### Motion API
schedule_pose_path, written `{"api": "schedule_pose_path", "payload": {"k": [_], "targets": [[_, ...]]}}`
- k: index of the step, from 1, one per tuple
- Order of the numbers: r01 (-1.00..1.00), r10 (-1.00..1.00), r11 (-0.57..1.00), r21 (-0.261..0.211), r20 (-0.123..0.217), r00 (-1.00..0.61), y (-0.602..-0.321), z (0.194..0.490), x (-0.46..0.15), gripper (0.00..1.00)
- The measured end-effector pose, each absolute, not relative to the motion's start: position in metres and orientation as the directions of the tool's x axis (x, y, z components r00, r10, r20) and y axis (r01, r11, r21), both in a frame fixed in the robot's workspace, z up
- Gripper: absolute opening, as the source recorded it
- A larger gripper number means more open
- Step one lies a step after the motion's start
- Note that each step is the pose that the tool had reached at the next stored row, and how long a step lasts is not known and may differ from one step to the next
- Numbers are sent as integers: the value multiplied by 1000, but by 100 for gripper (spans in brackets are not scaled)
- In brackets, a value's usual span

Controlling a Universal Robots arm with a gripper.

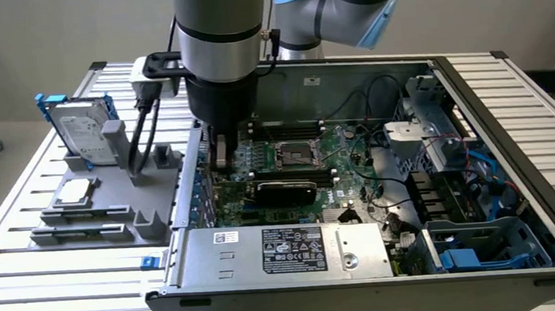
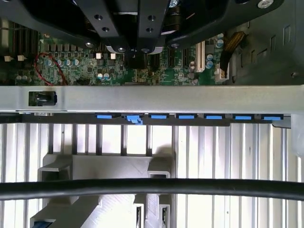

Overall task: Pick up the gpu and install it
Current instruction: 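Insert the gpu into the slot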

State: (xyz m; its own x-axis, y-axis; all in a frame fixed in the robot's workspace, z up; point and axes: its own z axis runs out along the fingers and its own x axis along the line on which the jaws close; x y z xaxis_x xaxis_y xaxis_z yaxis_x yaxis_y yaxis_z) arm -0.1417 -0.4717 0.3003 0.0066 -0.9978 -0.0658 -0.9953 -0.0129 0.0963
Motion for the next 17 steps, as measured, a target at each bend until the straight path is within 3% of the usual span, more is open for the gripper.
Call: {"api": "schedule_pose_path", "payload": {"k": [17], "targets": [[-992, -998, -12, 128, -59, 5, -472, 308, -144, 11]]}}
